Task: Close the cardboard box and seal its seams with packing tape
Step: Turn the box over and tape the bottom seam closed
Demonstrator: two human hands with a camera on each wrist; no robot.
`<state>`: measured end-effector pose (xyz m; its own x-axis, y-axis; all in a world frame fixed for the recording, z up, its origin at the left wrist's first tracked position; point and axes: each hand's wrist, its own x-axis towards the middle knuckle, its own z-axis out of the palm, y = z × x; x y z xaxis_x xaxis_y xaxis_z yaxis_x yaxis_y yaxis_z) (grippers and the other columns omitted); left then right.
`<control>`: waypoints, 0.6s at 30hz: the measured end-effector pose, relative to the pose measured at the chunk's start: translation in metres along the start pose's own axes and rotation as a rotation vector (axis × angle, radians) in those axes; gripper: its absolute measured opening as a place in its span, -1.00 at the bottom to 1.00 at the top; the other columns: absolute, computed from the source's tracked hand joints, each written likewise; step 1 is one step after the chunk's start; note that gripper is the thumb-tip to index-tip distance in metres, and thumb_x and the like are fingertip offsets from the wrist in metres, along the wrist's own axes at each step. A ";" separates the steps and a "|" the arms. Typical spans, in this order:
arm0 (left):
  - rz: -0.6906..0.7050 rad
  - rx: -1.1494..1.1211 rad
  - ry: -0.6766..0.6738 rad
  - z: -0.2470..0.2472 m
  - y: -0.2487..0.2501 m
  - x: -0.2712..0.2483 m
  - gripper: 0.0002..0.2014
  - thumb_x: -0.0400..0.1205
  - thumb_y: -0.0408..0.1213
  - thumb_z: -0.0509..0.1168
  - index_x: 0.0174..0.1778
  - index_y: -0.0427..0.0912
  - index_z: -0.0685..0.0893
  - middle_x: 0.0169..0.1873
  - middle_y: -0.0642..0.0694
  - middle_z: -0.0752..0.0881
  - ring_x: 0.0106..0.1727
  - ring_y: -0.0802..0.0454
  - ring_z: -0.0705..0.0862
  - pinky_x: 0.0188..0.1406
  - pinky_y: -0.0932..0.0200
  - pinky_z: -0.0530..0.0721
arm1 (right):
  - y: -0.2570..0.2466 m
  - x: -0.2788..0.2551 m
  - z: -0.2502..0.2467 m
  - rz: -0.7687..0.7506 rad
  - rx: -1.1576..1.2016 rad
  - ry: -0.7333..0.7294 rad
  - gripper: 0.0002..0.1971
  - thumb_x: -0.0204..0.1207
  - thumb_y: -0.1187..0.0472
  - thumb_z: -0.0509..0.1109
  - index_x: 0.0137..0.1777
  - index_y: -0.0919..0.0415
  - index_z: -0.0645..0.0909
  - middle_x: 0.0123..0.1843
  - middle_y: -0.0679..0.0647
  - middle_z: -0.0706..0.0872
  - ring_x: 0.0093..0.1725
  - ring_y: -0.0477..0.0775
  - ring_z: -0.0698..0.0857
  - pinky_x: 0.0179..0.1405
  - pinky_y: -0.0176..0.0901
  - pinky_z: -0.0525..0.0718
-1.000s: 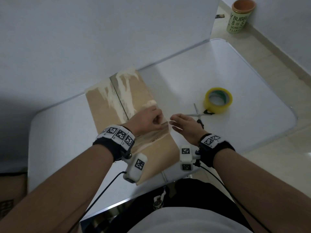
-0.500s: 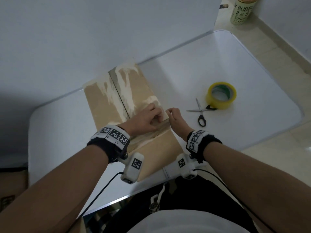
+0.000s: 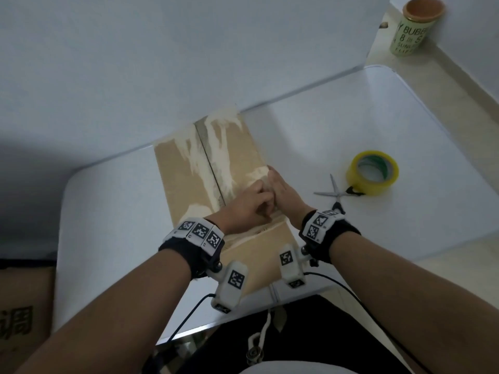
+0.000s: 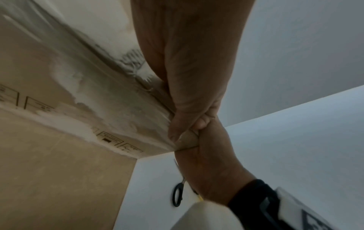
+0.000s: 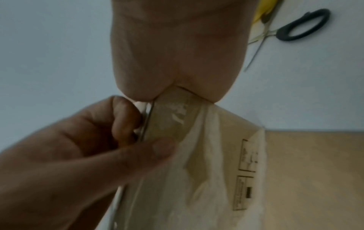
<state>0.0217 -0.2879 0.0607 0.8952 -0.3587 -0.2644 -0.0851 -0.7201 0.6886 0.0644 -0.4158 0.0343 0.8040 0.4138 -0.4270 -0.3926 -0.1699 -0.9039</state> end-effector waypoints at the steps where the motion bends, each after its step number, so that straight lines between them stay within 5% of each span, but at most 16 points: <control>1: 0.000 -0.006 0.009 0.001 0.000 0.000 -0.70 0.42 -0.48 0.48 -0.28 -0.09 0.47 -0.03 -0.12 0.43 -0.19 0.14 0.42 -0.18 0.29 0.55 | 0.001 0.001 -0.001 -0.011 -0.005 0.002 -0.50 0.77 -0.03 -0.05 0.66 0.07 0.20 0.61 0.05 0.35 0.57 -0.07 0.33 0.42 -0.34 0.21; 5: -0.028 -0.141 0.081 0.000 0.000 -0.004 -0.81 0.49 -0.35 0.48 -0.22 -0.12 0.56 -0.10 -0.04 0.50 -0.21 0.17 0.47 -0.18 0.31 0.53 | 0.002 0.003 -0.002 -0.044 -0.099 0.006 -0.51 0.79 0.03 -0.09 0.66 0.15 0.21 0.63 0.08 0.32 0.63 -0.01 0.28 0.52 -0.32 0.15; 9: -0.330 -0.541 0.574 -0.014 0.000 -0.025 -0.95 0.61 -0.20 0.38 -0.11 -0.03 0.63 -0.20 0.06 0.69 -0.17 0.10 0.64 -0.17 0.30 0.59 | 0.004 0.003 -0.002 -0.042 -0.152 0.006 -0.50 0.78 0.00 -0.13 0.67 0.11 0.17 0.67 0.01 0.25 0.65 -0.03 0.22 0.49 -0.36 0.08; 11: -0.453 -0.429 0.807 -0.023 -0.013 -0.045 -0.94 0.65 -0.24 0.31 0.01 -0.04 0.64 -0.02 0.07 0.70 0.05 0.05 0.69 -0.01 0.30 0.58 | 0.002 0.001 -0.002 -0.024 -0.166 0.008 -0.49 0.78 -0.04 -0.15 0.68 0.07 0.14 0.69 -0.02 0.21 0.66 -0.02 0.19 0.49 -0.34 0.06; 14: -0.734 -0.002 0.832 -0.028 -0.036 -0.077 -0.67 0.65 -0.22 0.22 0.36 0.00 0.55 0.46 0.02 0.46 0.48 -0.04 0.44 0.45 -0.11 0.36 | 0.000 -0.002 -0.001 -0.002 -0.155 0.042 -0.48 0.78 -0.05 -0.16 0.69 0.06 0.14 0.69 -0.01 0.20 0.67 0.01 0.20 0.54 -0.27 0.08; 16: -0.905 -0.057 0.889 -0.019 -0.045 -0.096 -0.59 0.68 -0.09 0.19 0.48 0.07 0.44 0.63 0.05 0.23 0.59 -0.07 0.30 0.55 -0.25 0.22 | -0.001 -0.003 0.000 0.005 -0.143 0.061 -0.48 0.78 -0.05 -0.16 0.69 0.05 0.14 0.69 -0.01 0.20 0.66 0.02 0.21 0.57 -0.23 0.10; 18: -0.930 -0.349 0.973 -0.005 -0.054 -0.109 -0.54 0.70 0.07 0.14 0.53 0.10 0.37 0.66 0.03 0.13 0.57 -0.11 0.33 0.54 -0.21 0.27 | 0.000 -0.005 0.003 0.028 -0.139 0.064 -0.47 0.77 -0.08 -0.16 0.69 0.03 0.13 0.69 -0.01 0.20 0.66 0.03 0.21 0.59 -0.18 0.09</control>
<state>-0.0688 -0.2069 0.0552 0.5159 0.8217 -0.2421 0.6868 -0.2279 0.6902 0.0592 -0.4149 0.0364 0.8218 0.3504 -0.4493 -0.3536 -0.3046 -0.8844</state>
